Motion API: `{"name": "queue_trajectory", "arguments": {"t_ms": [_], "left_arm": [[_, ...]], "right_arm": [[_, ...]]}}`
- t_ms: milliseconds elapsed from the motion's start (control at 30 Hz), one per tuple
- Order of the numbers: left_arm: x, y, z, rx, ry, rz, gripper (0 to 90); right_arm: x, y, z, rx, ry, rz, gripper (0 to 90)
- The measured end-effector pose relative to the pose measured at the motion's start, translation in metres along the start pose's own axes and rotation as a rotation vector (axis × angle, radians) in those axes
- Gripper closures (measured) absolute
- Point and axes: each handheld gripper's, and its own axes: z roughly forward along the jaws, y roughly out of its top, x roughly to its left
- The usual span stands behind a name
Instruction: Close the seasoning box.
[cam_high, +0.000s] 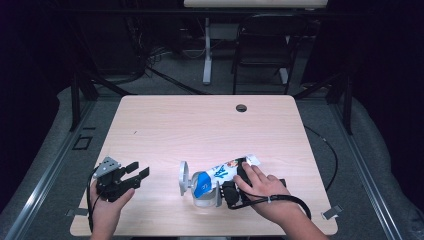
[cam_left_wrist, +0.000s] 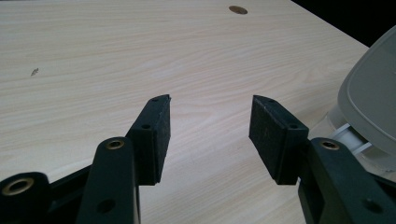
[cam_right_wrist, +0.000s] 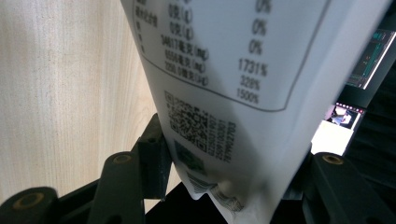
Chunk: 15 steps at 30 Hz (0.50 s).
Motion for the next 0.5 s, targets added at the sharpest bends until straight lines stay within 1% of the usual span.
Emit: {"name": "queue_trajectory", "arguments": {"t_ms": [267, 500], "left_arm": [[0.0002, 0.0000, -0.0002, -0.001, 0.002, -0.002, 48.9], [0.0004, -0.0001, -0.0002, -0.001, 0.001, 0.000, 48.8]], "right_arm": [[-0.0003, 0.0004, 0.0003, -0.002, -0.003, -0.003, 48.5], [-0.0010, 0.0013, -0.0001, 0.006, -0.009, -0.014, 48.6]]}}
